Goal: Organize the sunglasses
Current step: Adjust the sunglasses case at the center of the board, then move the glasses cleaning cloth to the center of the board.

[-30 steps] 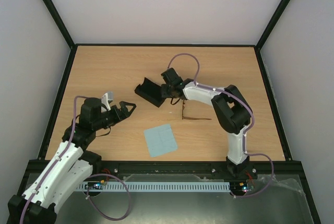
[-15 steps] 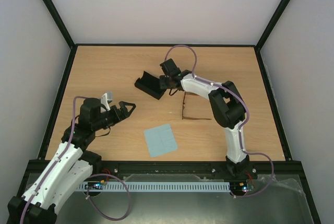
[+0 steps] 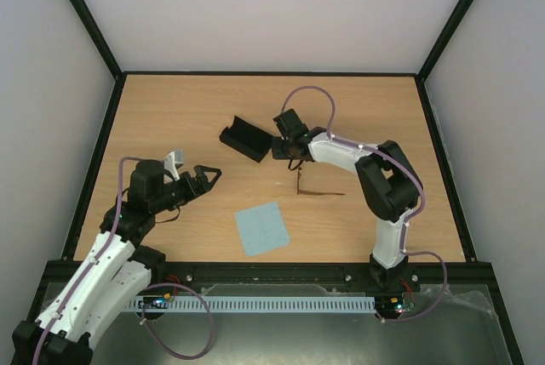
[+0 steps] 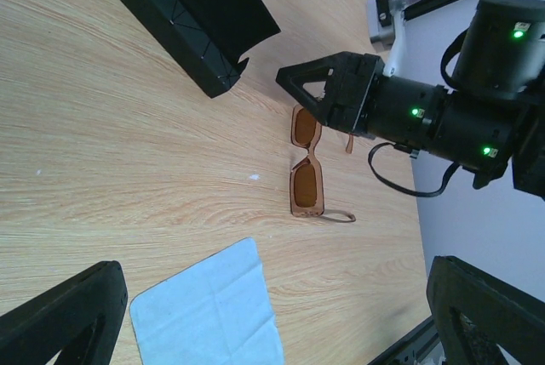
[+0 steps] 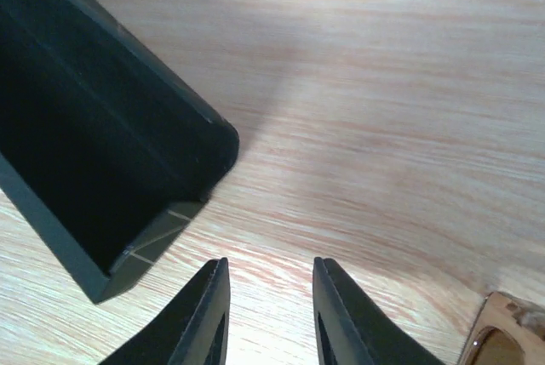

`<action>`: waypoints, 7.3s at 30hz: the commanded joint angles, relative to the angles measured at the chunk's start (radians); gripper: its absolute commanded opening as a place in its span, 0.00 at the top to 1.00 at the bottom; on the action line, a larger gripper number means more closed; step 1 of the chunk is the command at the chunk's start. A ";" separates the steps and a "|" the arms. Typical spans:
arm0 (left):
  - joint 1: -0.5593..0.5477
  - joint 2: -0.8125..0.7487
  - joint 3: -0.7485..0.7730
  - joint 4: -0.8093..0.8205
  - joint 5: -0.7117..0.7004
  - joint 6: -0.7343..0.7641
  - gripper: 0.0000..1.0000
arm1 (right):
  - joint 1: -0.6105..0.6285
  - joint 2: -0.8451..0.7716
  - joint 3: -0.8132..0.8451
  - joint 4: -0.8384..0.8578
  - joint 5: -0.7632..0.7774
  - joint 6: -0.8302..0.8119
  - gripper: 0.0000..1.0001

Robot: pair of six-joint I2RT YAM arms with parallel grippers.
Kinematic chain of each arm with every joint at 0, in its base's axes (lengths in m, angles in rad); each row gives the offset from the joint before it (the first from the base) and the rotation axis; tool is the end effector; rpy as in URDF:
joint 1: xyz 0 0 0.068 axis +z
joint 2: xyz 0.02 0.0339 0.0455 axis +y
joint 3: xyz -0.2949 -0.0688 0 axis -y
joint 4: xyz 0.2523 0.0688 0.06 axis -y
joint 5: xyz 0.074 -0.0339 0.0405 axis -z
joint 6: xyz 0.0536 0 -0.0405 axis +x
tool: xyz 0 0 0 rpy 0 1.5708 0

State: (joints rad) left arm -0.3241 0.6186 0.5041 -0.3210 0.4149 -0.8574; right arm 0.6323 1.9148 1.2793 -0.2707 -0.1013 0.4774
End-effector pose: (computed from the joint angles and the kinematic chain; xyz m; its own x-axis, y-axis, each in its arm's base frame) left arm 0.1342 -0.0679 0.2634 -0.7440 -0.4800 -0.4647 0.1151 0.5931 -0.7968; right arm 0.3490 0.2624 0.1894 -0.8573 -0.0614 -0.5112 -0.2752 0.8938 0.3541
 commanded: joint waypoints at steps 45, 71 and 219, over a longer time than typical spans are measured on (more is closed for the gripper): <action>0.012 0.023 0.007 -0.002 0.009 0.013 0.01 | -0.045 -0.044 0.112 -0.056 0.052 -0.057 0.52; 0.009 0.080 -0.065 0.014 -0.003 0.012 0.01 | 0.323 -0.257 -0.336 -0.096 0.043 0.054 0.68; -0.513 1.119 0.333 0.134 -0.598 0.035 0.81 | 0.102 -0.238 -0.425 0.083 0.029 0.024 0.99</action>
State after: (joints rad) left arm -0.8139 1.6997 0.8463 -0.1387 -0.1669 -0.8265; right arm 0.7387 1.7016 0.8722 -0.1959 -0.0746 0.5072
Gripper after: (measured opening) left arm 0.182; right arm 0.016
